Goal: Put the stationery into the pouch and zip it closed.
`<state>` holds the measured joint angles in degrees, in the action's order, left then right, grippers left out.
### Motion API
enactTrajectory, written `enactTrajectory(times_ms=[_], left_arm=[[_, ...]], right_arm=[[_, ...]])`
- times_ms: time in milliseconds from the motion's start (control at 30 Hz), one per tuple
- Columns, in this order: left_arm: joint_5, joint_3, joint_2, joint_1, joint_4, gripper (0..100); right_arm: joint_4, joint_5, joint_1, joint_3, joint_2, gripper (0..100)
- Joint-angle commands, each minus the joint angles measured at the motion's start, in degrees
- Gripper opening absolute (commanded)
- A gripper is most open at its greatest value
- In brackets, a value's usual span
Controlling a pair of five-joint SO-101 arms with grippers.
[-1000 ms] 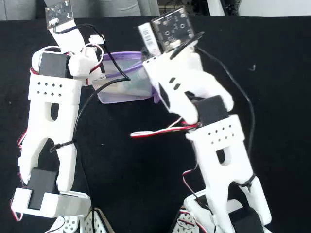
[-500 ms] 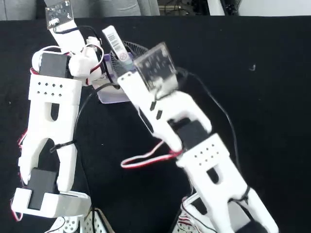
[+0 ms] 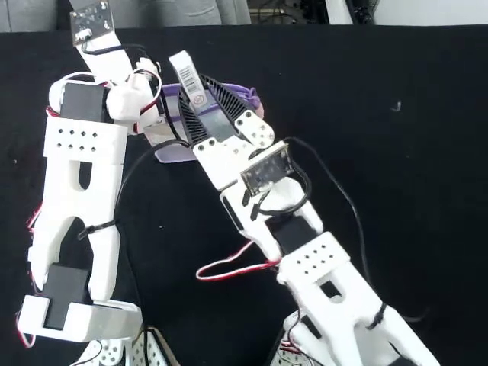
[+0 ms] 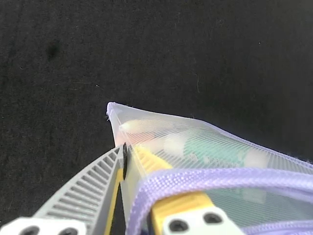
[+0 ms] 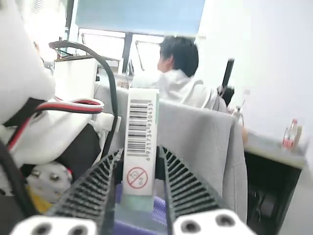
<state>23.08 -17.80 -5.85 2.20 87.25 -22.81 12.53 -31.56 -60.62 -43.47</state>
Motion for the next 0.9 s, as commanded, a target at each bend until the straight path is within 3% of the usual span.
enactTrajectory(times_ms=[0, 433, 667, 867], left_arm=[[0.5, 0.3, -0.7, -0.6, -1.3, 3], [0.5, 0.3, -0.8, -1.0, -1.1, 3], [0.5, 0.3, -0.8, -1.0, -1.1, 3], [0.5, 0.3, -0.8, -1.0, -1.1, 3]], right_arm=[[-6.9, 0.2, -0.8, 0.3, 4.9, 1.1], [-22.9, 0.5, 2.0, -4.9, 17.4, 1.1], [-23.4, 0.7, 2.3, -7.9, 17.2, 1.1], [-23.8, 0.7, 2.3, -1.8, 16.7, 1.1]])
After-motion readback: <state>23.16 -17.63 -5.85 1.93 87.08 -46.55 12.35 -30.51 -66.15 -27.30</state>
